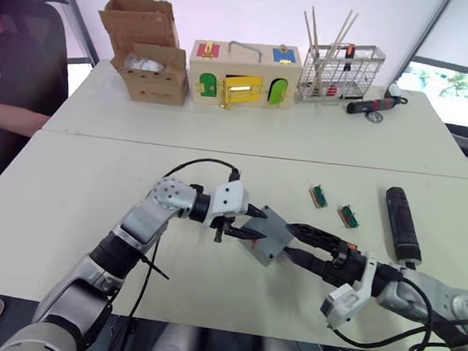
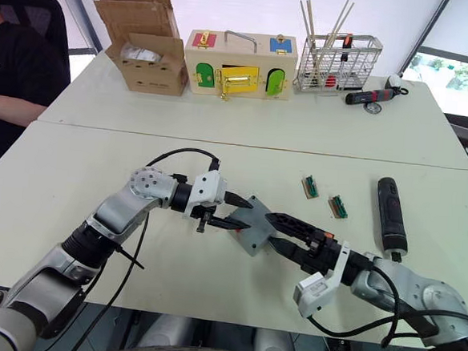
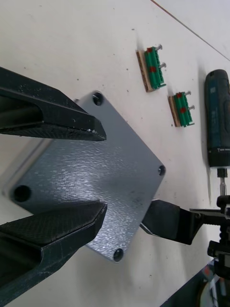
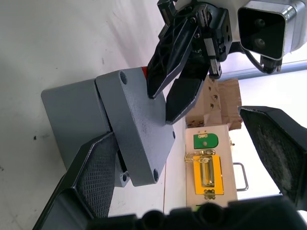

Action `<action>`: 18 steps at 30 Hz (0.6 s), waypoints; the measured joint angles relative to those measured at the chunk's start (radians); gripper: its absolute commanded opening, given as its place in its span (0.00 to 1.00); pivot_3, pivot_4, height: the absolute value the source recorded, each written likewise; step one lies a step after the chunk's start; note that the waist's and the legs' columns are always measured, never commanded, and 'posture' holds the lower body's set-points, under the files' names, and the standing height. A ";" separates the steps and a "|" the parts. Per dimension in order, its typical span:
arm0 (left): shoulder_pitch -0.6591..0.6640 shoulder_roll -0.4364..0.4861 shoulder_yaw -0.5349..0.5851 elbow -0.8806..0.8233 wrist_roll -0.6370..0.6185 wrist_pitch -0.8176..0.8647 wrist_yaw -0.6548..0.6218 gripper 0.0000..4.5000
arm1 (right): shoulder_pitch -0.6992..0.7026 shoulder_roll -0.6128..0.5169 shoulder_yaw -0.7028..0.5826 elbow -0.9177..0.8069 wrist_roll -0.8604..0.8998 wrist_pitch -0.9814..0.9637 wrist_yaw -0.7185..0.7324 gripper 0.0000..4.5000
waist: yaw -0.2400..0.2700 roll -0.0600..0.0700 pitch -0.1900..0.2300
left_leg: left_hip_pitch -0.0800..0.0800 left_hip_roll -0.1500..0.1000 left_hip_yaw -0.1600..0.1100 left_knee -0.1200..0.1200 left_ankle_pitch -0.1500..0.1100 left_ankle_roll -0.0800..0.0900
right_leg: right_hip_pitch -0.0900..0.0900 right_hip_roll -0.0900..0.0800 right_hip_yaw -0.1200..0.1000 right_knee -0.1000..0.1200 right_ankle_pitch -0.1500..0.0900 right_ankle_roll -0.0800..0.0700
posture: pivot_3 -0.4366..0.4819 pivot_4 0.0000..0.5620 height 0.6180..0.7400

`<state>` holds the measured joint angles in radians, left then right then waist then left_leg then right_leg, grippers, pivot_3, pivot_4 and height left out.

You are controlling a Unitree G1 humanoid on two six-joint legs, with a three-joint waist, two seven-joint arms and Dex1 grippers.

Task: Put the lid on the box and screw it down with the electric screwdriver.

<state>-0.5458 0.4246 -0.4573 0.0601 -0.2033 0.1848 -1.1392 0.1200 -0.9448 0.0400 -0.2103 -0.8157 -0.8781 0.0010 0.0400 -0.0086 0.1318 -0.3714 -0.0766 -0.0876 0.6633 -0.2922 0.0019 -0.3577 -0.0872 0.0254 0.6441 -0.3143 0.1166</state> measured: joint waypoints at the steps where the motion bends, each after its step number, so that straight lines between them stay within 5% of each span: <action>1: 0.001 0.000 0.000 0.000 0.000 0.000 0.001 0.45 | 0.003 0.000 -0.006 0.001 0.000 -0.004 0.000 1.00 | 0.002 0.000 0.000 | 0.000 0.000 0.000 0.000 0.000 0.000 | 0.000 0.000 0.000 0.000 0.000 0.000 | 0.48 0.27 1.00; 9: 0.001 -0.008 0.000 0.010 0.000 -0.006 0.003 0.45 | -0.004 -0.009 -0.013 0.017 0.039 -0.029 0.036 1.00 | 0.001 0.000 0.000 | 0.000 0.000 0.000 0.000 0.000 0.000 | 0.001 0.000 0.000 -0.001 0.000 0.000 | 0.48 0.27 1.00; 18: -0.007 -0.014 -0.003 0.017 0.023 -0.006 0.006 0.45 | -0.114 -0.142 0.069 0.010 0.363 -0.003 0.329 1.00 | -0.005 0.002 -0.001 | 0.003 0.001 -0.001 0.000 -0.001 0.001 | 0.005 -0.001 0.000 -0.003 -0.001 -0.003 | 0.48 0.27 1.00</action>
<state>-0.5523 0.4109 -0.4600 0.0773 -0.1805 0.1784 -1.1330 0.0062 -1.0870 0.1088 -0.2002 -0.4523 -0.8812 0.3304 0.0349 -0.0068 0.1307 -0.3684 -0.0756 -0.0885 0.6633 -0.2928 0.0029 -0.3529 -0.0882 0.0256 0.6409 -0.3156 0.1139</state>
